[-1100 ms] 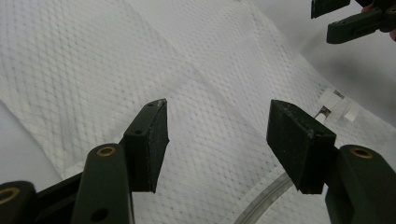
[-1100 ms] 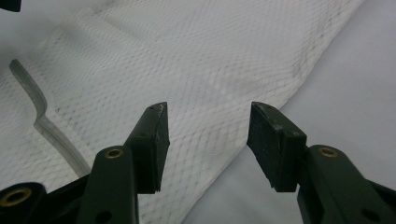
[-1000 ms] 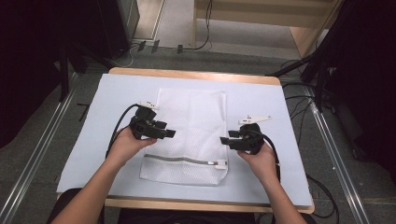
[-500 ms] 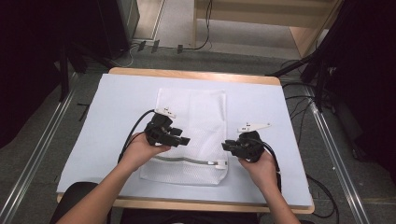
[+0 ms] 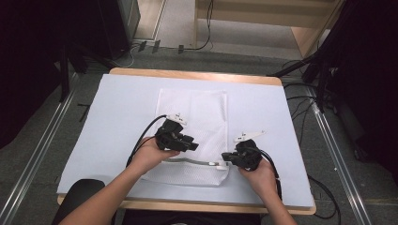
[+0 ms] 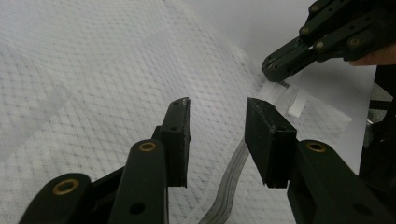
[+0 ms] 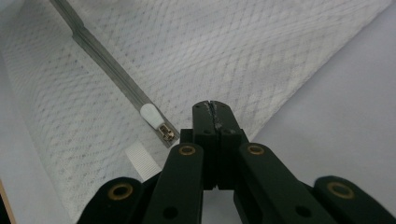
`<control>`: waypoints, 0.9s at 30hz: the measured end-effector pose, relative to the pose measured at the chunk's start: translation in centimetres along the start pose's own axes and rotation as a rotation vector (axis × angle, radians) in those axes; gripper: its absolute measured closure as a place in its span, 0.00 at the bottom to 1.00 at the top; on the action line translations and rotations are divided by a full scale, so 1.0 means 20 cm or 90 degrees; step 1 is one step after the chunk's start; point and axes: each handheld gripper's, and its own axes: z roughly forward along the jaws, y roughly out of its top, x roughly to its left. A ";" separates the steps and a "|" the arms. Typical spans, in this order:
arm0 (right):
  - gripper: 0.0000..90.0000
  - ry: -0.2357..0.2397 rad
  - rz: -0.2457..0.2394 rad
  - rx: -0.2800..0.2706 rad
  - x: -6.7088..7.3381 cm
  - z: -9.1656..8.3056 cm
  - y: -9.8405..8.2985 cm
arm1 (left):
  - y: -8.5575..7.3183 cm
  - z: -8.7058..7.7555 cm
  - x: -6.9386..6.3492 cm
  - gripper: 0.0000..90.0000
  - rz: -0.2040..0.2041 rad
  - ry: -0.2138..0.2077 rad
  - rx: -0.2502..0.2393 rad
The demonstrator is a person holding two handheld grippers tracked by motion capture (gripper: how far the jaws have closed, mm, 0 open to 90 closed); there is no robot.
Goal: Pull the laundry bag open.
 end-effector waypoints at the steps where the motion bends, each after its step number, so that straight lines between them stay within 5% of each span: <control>1: 1.00 0.002 -0.001 0.003 0.00 0.01 0.00 | 0.00 0.01 0.00 0.69 -0.004 -0.007 0.002; 16: 1.00 0.021 -0.037 0.034 0.02 0.04 -0.02 | -0.02 0.10 -0.07 0.74 0.020 -0.026 0.021; 27: 1.00 0.026 -0.055 0.003 0.01 0.03 -0.05 | -0.04 0.22 -0.12 0.81 0.021 -0.066 0.047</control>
